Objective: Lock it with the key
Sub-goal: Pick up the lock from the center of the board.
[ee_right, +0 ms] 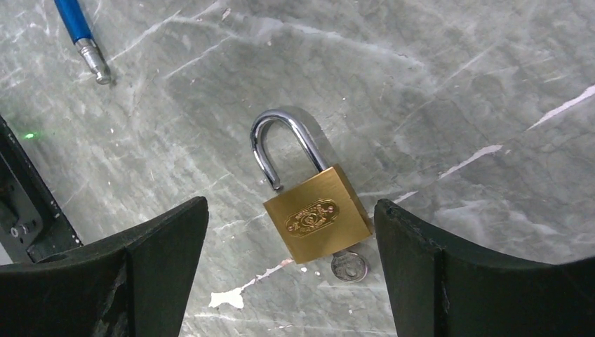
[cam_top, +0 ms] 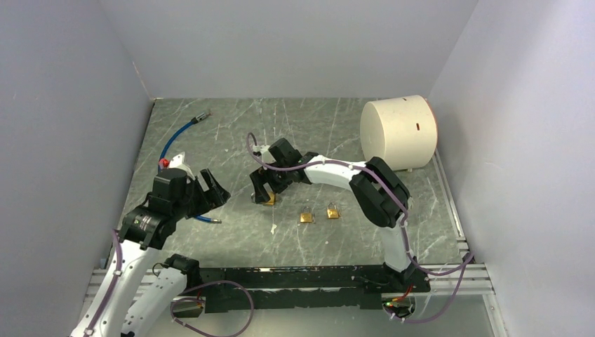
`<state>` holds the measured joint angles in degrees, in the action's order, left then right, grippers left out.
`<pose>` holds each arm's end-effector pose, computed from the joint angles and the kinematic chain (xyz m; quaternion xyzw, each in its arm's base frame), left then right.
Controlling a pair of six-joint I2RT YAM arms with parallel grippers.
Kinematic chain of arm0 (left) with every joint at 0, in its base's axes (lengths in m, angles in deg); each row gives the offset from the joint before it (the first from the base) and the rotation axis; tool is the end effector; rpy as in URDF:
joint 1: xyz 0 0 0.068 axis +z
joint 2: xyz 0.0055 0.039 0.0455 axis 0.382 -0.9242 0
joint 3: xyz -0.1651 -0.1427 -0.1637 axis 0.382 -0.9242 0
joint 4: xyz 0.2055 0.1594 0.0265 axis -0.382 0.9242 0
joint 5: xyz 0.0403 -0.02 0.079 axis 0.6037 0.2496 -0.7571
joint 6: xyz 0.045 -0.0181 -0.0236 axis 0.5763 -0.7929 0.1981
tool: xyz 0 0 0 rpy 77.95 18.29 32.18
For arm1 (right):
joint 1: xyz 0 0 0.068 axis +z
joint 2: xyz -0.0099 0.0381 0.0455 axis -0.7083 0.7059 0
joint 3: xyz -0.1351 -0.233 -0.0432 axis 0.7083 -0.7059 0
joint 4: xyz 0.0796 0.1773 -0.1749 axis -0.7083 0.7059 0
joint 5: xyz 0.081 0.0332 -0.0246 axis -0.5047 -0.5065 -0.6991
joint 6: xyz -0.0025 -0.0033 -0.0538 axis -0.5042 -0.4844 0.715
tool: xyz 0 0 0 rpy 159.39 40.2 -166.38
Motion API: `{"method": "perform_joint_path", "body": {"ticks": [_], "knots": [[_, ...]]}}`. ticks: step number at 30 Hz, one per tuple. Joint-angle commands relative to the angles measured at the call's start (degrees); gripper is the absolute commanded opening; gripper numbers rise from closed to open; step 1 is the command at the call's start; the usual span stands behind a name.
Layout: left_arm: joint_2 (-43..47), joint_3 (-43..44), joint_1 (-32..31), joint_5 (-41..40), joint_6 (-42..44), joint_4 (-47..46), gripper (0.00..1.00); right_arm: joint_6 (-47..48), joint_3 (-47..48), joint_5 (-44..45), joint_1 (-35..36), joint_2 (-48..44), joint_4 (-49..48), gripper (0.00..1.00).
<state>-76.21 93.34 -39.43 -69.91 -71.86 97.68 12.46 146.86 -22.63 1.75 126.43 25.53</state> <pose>0.1218 -0.0386 0.3047 -0.1715 0.8889 -0.2191 0.3639 0.2907 0.3292 0.1653 -0.3446 0.8607 0.3152 0.2026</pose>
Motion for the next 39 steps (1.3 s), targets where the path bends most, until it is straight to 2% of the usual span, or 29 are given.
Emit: {"method": "perform_joint_path", "body": {"ticks": [1,5,17,23,35,37,39], "knots": [[0.44,2.09,0.03,-4.54,1.96,2.58,0.84,3.24,0.63,-2.2,1.43,0.55,-0.33,0.9],[0.23,2.27,0.01,-5.99,2.97,3.09,0.83,3.25,-1.23,1.19,2.74,0.17,-0.28,0.88],[2.19,2.59,0.05,-9.17,1.89,5.12,0.8,4.63,-1.42,20.18,7.42,-0.12,3.88,0.83],[6.38,1.9,0.01,-11.97,0.37,5.39,0.8,5.35,-1.74,24.79,9.72,-0.29,5.3,0.8],[8.36,1.32,0.01,-14.13,-0.65,5.5,0.78,1.24,1.63,30.25,12.42,4.77,9.69,0.58],[8.28,1.4,0.01,-14.02,-0.56,5.6,0.79,0.63,2.97,31.61,12.81,5.23,11.45,0.59],[8.19,1.34,0.01,-13.94,-0.64,5.51,0.79,-0.14,3.01,32.7,13.22,4.67,11.47,0.65]]}}
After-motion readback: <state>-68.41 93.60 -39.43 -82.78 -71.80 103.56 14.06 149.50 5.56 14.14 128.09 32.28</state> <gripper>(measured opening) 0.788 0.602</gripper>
